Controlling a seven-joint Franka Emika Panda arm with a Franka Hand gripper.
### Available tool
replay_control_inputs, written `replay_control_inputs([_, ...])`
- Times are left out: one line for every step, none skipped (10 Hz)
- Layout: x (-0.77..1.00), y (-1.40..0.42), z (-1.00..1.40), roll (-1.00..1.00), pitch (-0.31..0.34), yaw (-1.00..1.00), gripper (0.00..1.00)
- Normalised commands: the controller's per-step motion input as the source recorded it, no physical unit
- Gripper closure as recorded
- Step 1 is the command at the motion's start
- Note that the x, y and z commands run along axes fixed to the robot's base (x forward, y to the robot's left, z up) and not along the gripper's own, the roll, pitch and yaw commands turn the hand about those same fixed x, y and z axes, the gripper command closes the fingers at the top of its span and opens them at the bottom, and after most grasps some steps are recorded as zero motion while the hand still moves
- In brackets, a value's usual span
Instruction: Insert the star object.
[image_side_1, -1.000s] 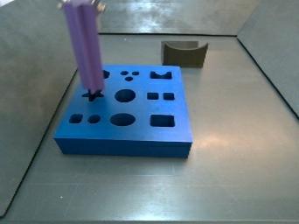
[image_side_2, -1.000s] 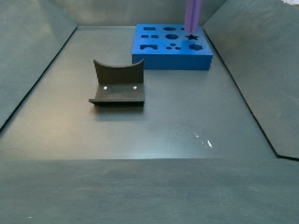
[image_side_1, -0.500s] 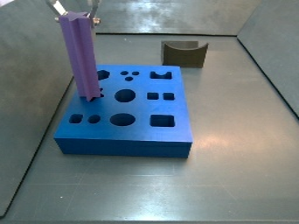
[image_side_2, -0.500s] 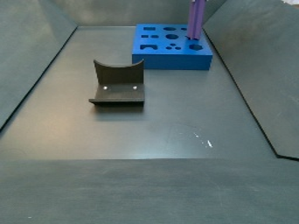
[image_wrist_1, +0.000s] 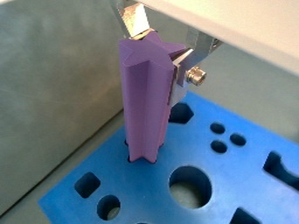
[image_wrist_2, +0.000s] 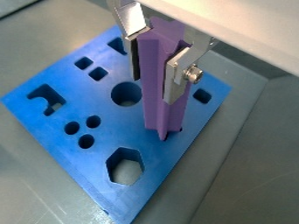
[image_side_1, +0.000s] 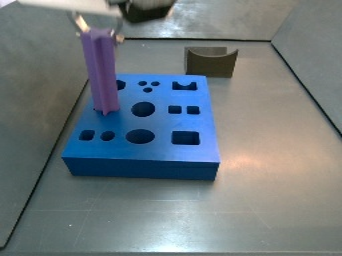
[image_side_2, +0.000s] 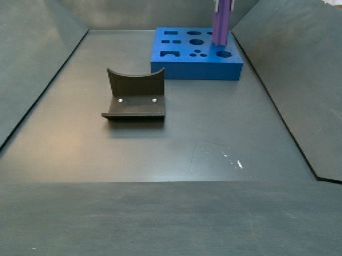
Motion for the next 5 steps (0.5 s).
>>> replay_control_inputs([-0.05, 0.00, -1.00, 0.03, -0.081, -0.12, 1.00])
replay_control_inputs([-0.06, 0.00, -0.91, 0.00, -0.184, 0.00, 1.00])
replay_control_inputs([-0.19, -0.13, -0.41, 0.00, -0.414, 0.12, 1.00])
replay_control_inputs([-0.22, -0.15, -0.36, 0.00, -0.444, 0.12, 1.00])
replay_control_inputs([-0.20, -0.19, -0.30, 0.00, -0.467, 0.20, 1.00])
